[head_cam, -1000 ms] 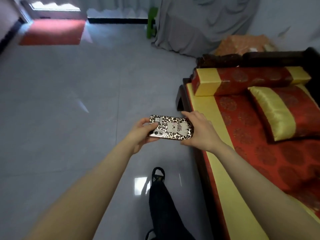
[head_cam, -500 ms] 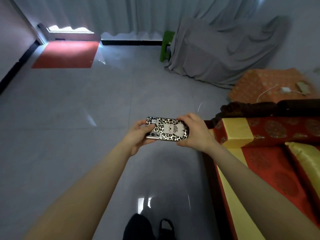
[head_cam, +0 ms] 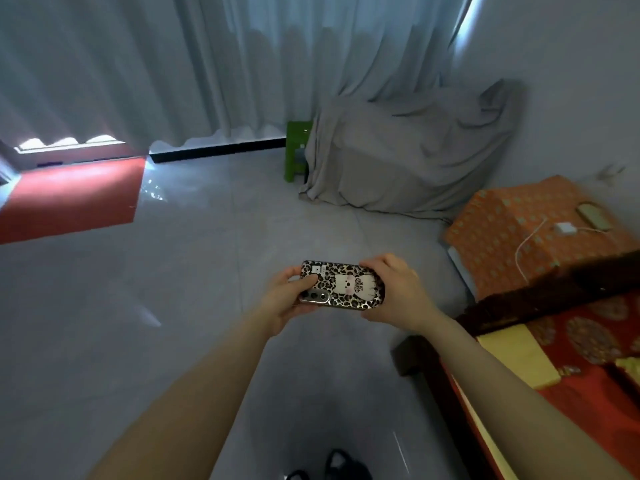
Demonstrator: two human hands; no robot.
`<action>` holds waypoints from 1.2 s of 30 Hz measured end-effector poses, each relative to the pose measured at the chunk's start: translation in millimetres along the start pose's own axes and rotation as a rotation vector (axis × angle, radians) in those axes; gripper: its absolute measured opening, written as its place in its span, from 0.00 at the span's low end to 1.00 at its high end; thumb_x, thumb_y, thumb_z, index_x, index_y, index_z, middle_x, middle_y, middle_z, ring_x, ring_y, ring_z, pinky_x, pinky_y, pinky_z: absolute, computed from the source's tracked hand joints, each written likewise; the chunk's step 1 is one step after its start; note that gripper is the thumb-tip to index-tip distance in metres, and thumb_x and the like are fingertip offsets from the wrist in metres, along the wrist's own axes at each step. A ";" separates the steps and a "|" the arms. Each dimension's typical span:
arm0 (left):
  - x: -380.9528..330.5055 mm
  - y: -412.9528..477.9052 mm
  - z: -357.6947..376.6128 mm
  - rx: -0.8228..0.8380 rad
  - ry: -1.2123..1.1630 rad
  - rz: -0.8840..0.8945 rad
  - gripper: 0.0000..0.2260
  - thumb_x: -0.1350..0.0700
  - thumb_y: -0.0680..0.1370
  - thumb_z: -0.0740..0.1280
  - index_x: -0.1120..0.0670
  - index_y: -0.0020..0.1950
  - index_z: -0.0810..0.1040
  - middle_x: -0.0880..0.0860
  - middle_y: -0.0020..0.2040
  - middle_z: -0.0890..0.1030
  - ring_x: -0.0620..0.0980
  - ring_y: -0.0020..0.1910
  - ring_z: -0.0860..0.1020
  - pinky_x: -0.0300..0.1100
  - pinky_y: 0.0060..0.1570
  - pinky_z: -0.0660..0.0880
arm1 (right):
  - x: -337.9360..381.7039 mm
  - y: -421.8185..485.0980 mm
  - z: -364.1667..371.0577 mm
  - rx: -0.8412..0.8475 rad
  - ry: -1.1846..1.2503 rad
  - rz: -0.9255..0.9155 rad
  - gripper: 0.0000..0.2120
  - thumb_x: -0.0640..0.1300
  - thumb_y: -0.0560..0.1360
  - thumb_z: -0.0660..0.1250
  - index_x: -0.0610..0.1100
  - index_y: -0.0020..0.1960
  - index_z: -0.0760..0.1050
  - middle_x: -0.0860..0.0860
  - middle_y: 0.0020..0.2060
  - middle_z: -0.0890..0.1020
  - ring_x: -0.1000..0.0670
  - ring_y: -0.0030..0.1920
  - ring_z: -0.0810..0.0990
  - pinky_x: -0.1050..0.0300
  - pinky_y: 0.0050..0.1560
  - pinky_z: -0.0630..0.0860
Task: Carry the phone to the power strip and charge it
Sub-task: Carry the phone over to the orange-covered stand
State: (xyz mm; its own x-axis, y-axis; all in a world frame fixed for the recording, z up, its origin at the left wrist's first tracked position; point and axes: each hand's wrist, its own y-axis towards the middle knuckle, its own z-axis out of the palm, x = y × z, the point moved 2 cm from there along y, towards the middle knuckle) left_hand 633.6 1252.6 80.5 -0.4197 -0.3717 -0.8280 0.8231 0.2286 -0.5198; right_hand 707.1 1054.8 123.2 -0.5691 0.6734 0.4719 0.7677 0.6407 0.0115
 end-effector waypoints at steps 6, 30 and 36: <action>-66.2 125.6 37.1 0.156 0.143 0.006 0.10 0.60 0.73 0.69 0.55 0.54 0.77 0.56 0.43 0.83 0.50 0.37 0.83 0.44 0.36 0.81 | -60.1 81.5 -20.3 -0.092 -0.029 0.156 0.39 0.50 0.57 0.79 0.49 0.66 0.69 0.49 0.57 0.74 0.47 0.59 0.72 0.51 0.56 0.69; -217.4 549.3 370.2 0.906 0.669 -0.253 0.13 0.59 0.73 0.69 0.56 0.57 0.77 0.58 0.55 0.82 0.52 0.46 0.82 0.48 0.46 0.80 | -346.3 296.1 -143.9 -0.425 -0.010 0.939 0.44 0.54 0.54 0.77 0.51 0.68 0.67 0.48 0.57 0.72 0.44 0.60 0.70 0.42 0.56 0.72; -208.5 575.5 497.3 1.080 0.732 -0.310 0.12 0.62 0.74 0.68 0.56 0.57 0.75 0.59 0.57 0.80 0.54 0.48 0.80 0.46 0.41 0.81 | -419.6 277.3 -181.1 -0.530 -0.048 1.122 0.43 0.53 0.55 0.78 0.48 0.67 0.68 0.47 0.60 0.73 0.43 0.60 0.71 0.47 0.57 0.71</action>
State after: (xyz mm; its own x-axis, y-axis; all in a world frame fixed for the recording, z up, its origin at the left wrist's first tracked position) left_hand 1385.1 1014.2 58.4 -0.4701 0.3628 -0.8046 0.4027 -0.7230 -0.5613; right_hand 1212.2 883.1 88.0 0.4773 0.7729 0.4181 0.8550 -0.5184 -0.0178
